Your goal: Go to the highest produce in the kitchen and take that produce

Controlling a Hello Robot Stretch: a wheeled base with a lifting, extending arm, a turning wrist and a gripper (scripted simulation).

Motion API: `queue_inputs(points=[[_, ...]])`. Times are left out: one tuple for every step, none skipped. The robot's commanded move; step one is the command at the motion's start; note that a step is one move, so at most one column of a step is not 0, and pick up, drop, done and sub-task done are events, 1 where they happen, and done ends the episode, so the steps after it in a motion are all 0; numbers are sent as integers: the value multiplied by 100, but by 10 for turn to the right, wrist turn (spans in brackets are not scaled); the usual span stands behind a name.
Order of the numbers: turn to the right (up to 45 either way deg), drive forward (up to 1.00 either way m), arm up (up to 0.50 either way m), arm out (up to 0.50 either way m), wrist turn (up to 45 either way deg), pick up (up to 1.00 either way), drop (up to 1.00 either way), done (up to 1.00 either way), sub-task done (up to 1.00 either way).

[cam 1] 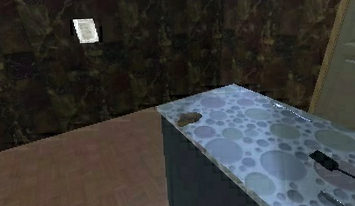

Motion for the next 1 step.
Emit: queue_inputs(points=[[0, 0, 50, 0, 0, 0, 0, 0, 0]])
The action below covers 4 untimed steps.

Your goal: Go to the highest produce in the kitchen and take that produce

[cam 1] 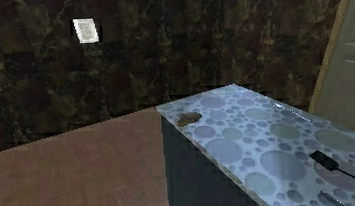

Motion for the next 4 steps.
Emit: queue_inputs(points=[[0, 0, 38, 0, 0, 0, 0, 0, 0], [0, 0, 0, 50, 0, 0, 0, 0, 0], [0, 0, 0, 0, 450, 0, 0, 0, 0], [0, 0, 0, 0, 450, 0, 0, 0, 0]])
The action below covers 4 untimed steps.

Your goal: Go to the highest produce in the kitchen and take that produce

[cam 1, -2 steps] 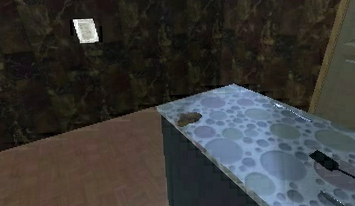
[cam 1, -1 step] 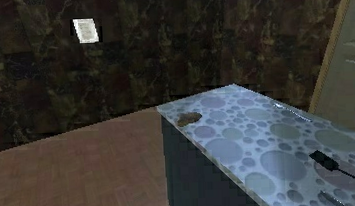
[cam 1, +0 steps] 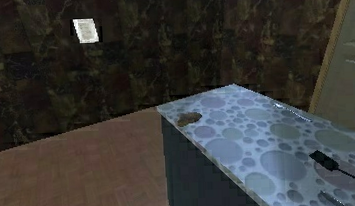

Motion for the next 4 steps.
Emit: queue_inputs(points=[[0, 0, 0, 0, 450, 0, 0, 0, 0], [0, 0, 0, 0, 60, 0, 0, 0, 0], [0, 0, -12, 0, 0, 0, 0, 0, 0], [0, 0, 0, 0, 0, 100, 0, 0, 0]])
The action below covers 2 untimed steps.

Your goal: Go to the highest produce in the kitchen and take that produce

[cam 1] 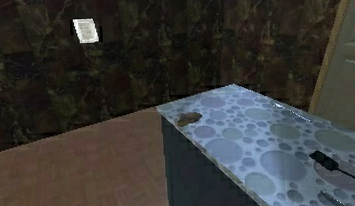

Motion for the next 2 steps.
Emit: queue_inputs(points=[[0, 0, 10, 0, 0, 0, 0, 0, 0], [0, 0, 0, 0, 0, 0, 0, 100, 0]])
